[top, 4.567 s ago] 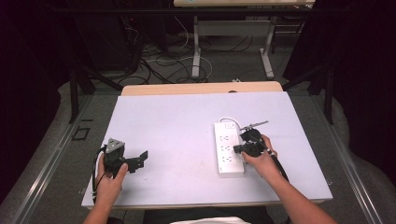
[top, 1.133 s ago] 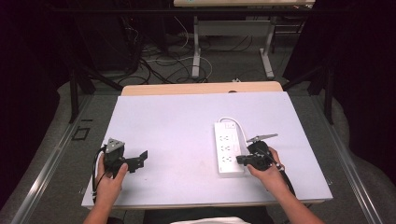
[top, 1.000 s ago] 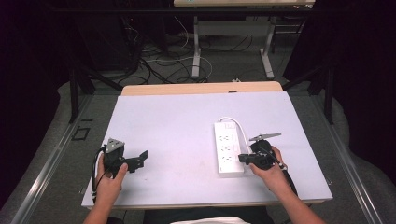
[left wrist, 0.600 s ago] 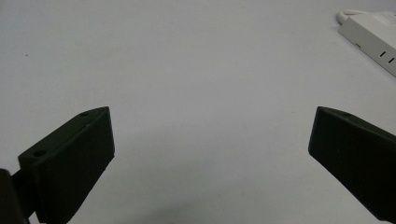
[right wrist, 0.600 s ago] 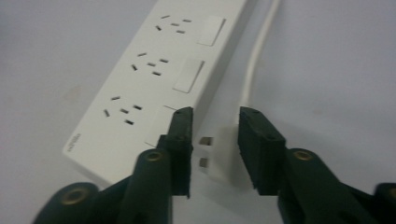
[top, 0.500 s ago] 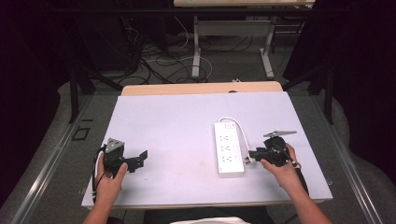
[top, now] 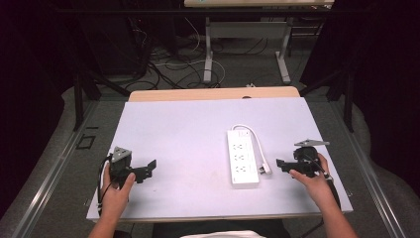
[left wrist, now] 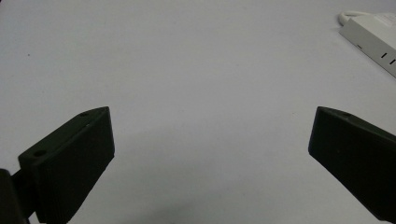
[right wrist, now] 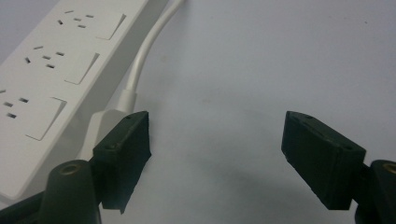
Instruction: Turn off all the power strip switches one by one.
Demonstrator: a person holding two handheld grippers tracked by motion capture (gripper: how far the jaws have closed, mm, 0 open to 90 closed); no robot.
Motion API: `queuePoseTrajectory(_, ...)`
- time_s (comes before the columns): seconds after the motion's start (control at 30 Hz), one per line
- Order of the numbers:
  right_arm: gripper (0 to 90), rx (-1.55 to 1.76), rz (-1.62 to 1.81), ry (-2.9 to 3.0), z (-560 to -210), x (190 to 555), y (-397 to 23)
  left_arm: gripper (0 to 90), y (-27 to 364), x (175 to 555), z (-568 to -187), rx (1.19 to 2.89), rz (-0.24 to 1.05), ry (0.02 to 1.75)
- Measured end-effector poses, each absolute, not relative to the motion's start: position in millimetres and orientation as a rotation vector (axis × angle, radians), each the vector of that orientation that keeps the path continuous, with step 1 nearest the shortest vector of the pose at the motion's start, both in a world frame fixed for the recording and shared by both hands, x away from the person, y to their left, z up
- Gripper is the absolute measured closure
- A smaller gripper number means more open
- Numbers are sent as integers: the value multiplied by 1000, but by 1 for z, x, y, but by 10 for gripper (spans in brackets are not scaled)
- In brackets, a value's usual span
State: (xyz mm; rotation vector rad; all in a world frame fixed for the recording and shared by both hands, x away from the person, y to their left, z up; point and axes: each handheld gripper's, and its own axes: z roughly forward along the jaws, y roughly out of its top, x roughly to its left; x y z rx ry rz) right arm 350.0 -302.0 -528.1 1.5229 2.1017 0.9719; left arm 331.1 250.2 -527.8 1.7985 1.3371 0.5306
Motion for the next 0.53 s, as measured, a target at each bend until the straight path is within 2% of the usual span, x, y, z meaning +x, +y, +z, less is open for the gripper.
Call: queuePoseTrajectory(0.53, 156, 1592, 964, 2006, -539, 343, -325, 4, 251, 332, -528, 1803, 531, 1337)
